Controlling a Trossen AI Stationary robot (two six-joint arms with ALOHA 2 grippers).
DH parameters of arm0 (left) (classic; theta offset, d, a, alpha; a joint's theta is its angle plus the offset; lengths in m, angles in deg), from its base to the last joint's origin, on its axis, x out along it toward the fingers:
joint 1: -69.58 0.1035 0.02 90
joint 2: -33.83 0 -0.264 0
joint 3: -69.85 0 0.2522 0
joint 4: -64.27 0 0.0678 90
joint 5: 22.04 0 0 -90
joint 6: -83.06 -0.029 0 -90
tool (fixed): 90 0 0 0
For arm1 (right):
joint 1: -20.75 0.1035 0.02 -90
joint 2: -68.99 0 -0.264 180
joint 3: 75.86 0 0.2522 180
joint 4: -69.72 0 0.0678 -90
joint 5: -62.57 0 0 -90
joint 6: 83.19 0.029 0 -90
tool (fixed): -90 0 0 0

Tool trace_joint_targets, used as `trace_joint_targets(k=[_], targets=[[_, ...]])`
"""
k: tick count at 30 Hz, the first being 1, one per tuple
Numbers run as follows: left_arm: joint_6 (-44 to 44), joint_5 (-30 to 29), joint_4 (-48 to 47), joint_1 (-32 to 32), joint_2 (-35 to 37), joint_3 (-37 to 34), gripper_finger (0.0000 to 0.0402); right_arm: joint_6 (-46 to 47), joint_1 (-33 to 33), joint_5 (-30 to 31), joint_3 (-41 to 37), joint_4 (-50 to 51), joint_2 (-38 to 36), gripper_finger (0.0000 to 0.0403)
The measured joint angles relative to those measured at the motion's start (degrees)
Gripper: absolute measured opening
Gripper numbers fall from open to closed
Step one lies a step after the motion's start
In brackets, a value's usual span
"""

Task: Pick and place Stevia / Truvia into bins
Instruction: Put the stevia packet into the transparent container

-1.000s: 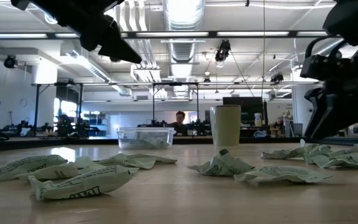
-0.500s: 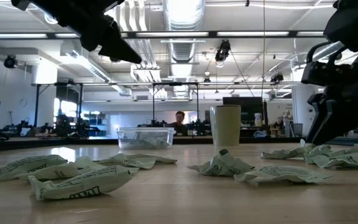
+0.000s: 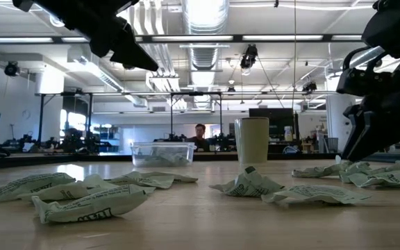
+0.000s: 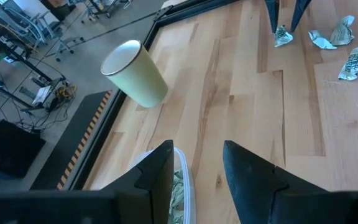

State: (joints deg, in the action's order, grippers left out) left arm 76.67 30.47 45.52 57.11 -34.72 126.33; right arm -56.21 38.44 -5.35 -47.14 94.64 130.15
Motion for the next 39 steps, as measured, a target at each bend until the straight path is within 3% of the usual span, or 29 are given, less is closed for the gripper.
trace_joint_targets(k=[25,30,39], targets=[[0.0,0.02,0.0,0.0,-0.03,-0.59,0.0123,-0.17,-0.89,0.47,-1.9,-1.57,0.02,0.0115],[0.0,0.02,0.0,0.0,-0.03,-0.61,0.0123,-0.2,-0.87,0.47,-1.95,-1.57,0.02,0.009],[0.0,0.02,0.0,0.0,-0.03,-0.61,0.0123,-1.29,-0.87,0.18,-1.95,-1.62,0.02,0.0012]])
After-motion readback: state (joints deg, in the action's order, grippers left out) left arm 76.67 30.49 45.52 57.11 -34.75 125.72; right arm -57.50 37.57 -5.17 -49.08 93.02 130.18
